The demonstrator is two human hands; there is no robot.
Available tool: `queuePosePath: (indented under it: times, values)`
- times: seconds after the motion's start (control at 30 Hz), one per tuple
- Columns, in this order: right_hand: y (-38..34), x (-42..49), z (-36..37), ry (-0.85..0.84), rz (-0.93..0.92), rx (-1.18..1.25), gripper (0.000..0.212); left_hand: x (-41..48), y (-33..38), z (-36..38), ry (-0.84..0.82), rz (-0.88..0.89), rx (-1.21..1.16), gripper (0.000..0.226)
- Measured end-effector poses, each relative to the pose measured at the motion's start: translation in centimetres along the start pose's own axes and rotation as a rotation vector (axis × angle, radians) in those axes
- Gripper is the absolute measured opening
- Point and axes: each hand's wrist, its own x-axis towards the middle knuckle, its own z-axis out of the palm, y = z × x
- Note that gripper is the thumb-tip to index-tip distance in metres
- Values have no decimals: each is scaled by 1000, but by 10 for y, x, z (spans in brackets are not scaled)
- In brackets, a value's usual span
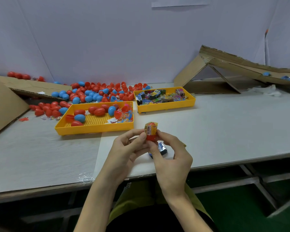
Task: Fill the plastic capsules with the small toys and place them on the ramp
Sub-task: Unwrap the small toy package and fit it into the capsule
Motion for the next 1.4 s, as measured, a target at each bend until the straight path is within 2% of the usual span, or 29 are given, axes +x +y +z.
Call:
queuePosePath:
  times: [0.23,0.4,0.53,0.77,0.9,1.03,1.23,1.4]
  values:
    - [6,-3,0,47,-38,18,27,1,1,-2,-37,-43,-31,38]
    - [7,-3,0,37,-14,37,27,2,-1,-3,-27,-57,-12,23]
    - [4,-2,-1,10,46,59,33,2,0,-2,-43,-62,-22,38]
    - [2,-4,1,22,50,60,38,3,-2,-4,-59,-77,-24,50]
    - [6,-4,0,31,-9,69,33,4,-3,-5,-65,-78,-24,34]
    - [13,-5,-1,37,-44,56,38,4,-4,-7,-73,-74,-36,22]
    - [14,-6,-1,60,-59,72,38,4,-3,-7,-71,-88,-23,33]
    - [6,-3,-1,13,46,101,37,3,-1,-5,-101,-85,-33,39]
